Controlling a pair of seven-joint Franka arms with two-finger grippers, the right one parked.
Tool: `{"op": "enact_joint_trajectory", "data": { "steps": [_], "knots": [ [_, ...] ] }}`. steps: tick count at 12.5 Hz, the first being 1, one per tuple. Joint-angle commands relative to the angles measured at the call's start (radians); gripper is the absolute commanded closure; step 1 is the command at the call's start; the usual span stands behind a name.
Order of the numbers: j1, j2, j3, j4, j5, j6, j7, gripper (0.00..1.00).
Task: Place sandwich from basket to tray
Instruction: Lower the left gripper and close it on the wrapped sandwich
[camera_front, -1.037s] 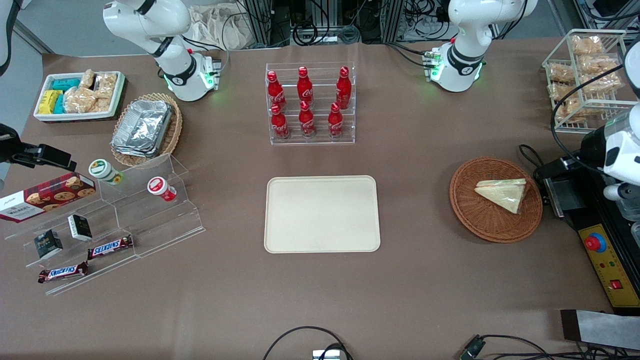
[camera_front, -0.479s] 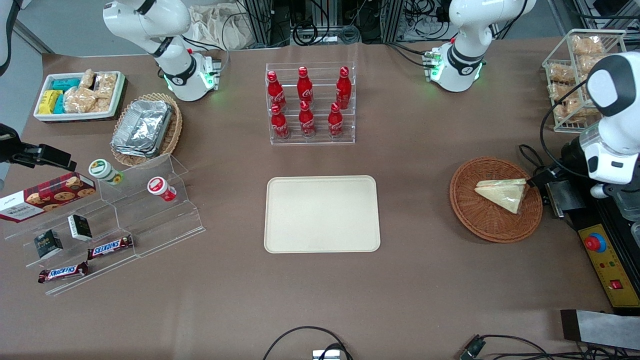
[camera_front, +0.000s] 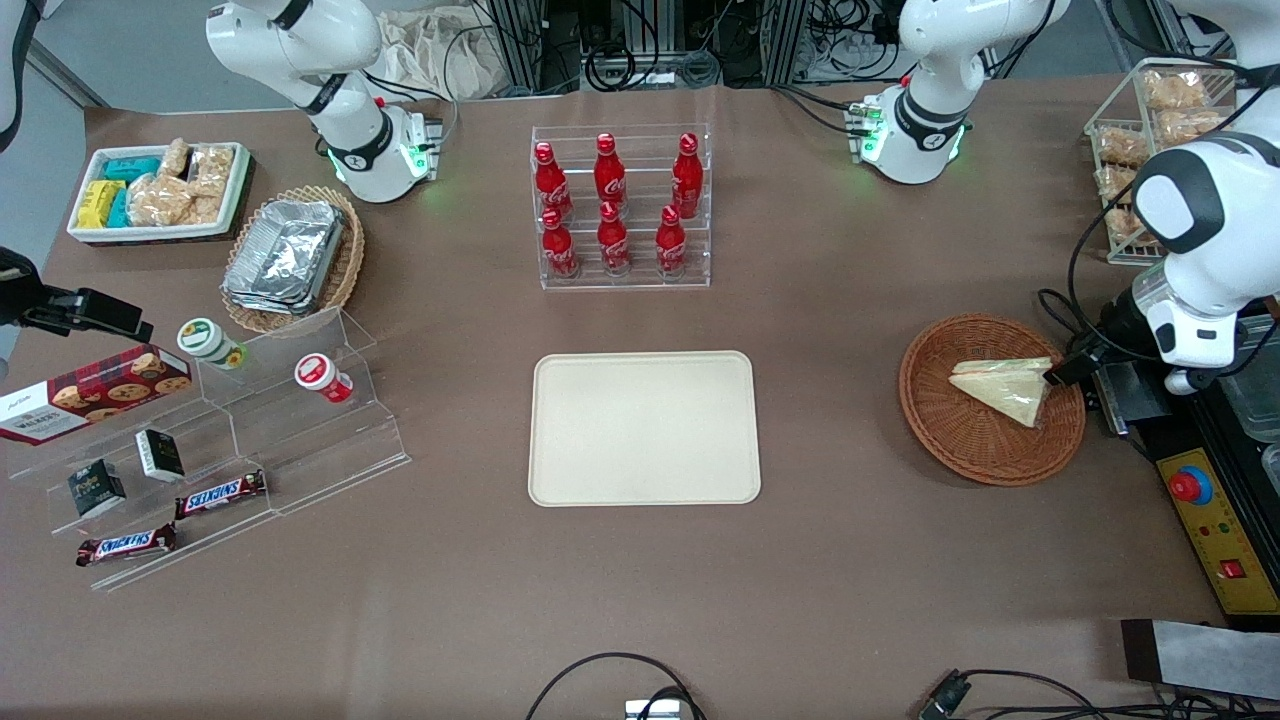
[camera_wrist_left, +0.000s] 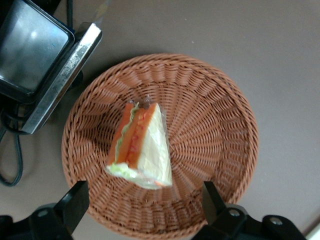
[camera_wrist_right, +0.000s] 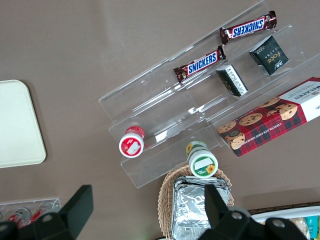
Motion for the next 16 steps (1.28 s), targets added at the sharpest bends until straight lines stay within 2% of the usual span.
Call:
{"op": "enact_joint_trajectory", "data": {
  "steps": [1, 6, 16],
  "knots": [
    [0.01, 0.042, -0.009, -0.034, -0.034, 0.098, -0.012, 0.0],
    [0.027, 0.114, -0.011, -0.047, -0.099, 0.19, -0.01, 0.0],
    [0.013, 0.174, -0.02, -0.084, -0.16, 0.302, -0.012, 0.0]
  ]
}}
